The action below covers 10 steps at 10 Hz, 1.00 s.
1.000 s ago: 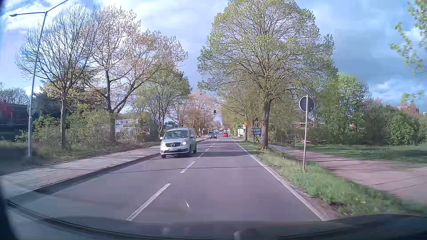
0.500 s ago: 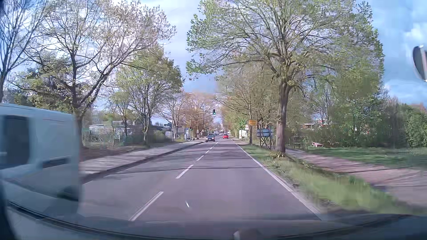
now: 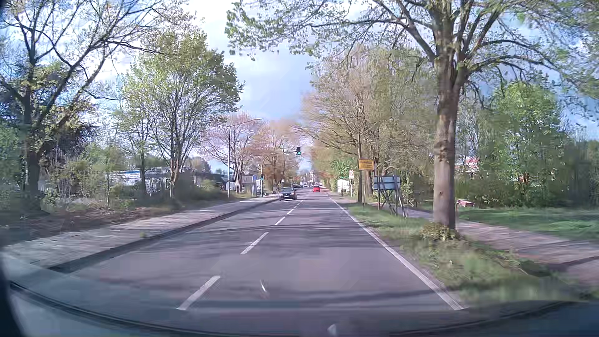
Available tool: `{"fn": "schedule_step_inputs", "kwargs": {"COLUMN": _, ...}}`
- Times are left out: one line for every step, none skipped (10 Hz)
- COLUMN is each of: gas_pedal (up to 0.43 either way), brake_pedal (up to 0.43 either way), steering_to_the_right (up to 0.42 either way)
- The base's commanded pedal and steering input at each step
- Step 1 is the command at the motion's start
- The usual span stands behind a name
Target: Follow the waypoints while adhering to traffic rules and regulations
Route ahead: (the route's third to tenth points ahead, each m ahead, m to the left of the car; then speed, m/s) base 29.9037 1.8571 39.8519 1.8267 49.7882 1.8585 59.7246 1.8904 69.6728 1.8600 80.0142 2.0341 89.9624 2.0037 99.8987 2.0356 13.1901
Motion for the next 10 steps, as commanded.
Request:
{"fn": "schedule_step_inputs", "kwargs": {"gas_pedal": 0.028, "brake_pedal": 0.006, "steering_to_the_right": -0.002}}
{"fn": "schedule_step_inputs", "kwargs": {"gas_pedal": 0.028, "brake_pedal": 0.000, "steering_to_the_right": -0.002}}
{"fn": "schedule_step_inputs", "kwargs": {"gas_pedal": 0.039, "brake_pedal": 0.006, "steering_to_the_right": -0.002}}
{"fn": "schedule_step_inputs", "kwargs": {"gas_pedal": 0.059, "brake_pedal": 0.006, "steering_to_the_right": -0.002}}
{"fn": "schedule_step_inputs", "kwargs": {"gas_pedal": 0.059, "brake_pedal": 0.006, "steering_to_the_right": -0.002}}
{"fn": "schedule_step_inputs", "kwargs": {"gas_pedal": 0.059, "brake_pedal": 0.006, "steering_to_the_right": -0.002}}
{"fn": "schedule_step_inputs", "kwargs": {"gas_pedal": 0.059, "brake_pedal": 0.000, "steering_to_the_right": -0.002}}
{"fn": "schedule_step_inputs", "kwargs": {"gas_pedal": 0.059, "brake_pedal": 0.000, "steering_to_the_right": -0.002}}
{"fn": "schedule_step_inputs", "kwargs": {"gas_pedal": 0.059, "brake_pedal": 0.000, "steering_to_the_right": -0.002}}
{"fn": "schedule_step_inputs", "kwargs": {"gas_pedal": 0.059, "brake_pedal": 0.000, "steering_to_the_right": -0.002}}
